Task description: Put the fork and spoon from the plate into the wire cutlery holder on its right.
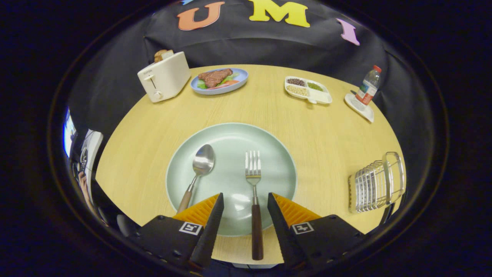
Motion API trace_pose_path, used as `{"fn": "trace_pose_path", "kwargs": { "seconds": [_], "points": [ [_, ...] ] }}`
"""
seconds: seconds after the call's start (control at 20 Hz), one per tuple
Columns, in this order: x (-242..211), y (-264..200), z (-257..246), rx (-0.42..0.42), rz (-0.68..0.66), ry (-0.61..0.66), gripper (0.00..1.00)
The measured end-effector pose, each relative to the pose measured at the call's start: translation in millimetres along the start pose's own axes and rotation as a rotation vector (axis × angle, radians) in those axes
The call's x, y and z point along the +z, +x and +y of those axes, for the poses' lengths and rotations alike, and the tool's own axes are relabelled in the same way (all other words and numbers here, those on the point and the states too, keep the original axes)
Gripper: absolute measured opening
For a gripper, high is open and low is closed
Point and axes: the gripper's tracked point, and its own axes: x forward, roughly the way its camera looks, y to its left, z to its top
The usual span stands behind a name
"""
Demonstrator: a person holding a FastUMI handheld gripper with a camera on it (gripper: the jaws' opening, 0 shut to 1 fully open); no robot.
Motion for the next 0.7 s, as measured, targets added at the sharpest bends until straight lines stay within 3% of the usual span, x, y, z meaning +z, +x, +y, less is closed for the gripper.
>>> {"fn": "trace_pose_path", "kwargs": {
  "seconds": [0.15,0.25,0.3,0.35,0.7],
  "points": [
    [-9,6,-2,-0.020,0.064,0.018,0.42],
    [-11,8,-3,-0.030,0.084,0.007,0.27],
    [-12,9,-4,-0.040,0.088,0.008,0.26],
    [-12,6,-3,-0.041,0.089,0.006,0.16],
    [-14,-1,5,-0.011,0.091,-0.006,0.02]
  ]
}}
